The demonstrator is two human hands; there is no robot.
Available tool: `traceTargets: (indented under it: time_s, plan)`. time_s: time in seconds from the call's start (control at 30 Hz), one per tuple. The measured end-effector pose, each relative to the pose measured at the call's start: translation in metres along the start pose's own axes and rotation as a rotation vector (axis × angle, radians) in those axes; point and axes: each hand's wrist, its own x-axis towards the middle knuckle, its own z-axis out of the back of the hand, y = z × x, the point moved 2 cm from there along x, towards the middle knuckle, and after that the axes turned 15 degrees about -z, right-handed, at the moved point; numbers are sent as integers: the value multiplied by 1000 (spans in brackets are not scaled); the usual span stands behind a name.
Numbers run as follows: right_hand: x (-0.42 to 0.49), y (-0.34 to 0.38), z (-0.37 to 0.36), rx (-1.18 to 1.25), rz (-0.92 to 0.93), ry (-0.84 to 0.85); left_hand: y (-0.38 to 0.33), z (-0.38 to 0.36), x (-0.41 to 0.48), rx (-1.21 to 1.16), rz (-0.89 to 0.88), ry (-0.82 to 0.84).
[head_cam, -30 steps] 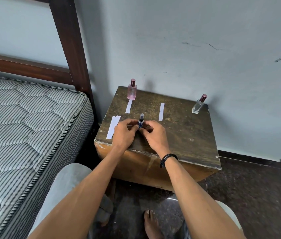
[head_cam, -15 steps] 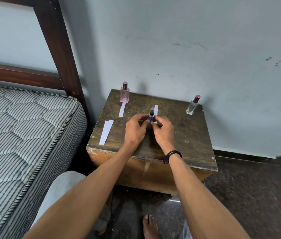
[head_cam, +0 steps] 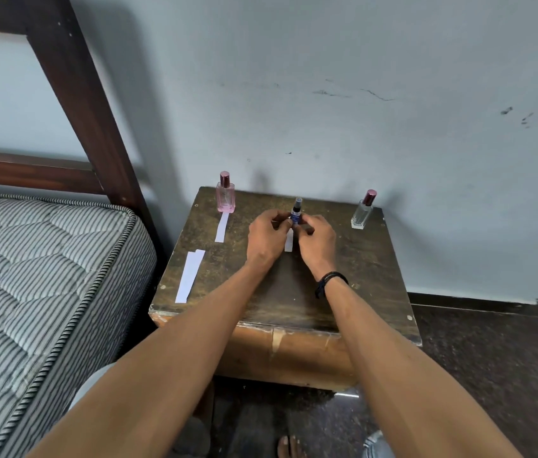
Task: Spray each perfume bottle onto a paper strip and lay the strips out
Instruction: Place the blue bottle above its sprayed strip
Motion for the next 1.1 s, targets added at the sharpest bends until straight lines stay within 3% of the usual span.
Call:
traceTargets:
  time_s: [1.1]
  plan:
    - [38,-1,-23,24,-134,-59,27,-9,34,48,-25,69]
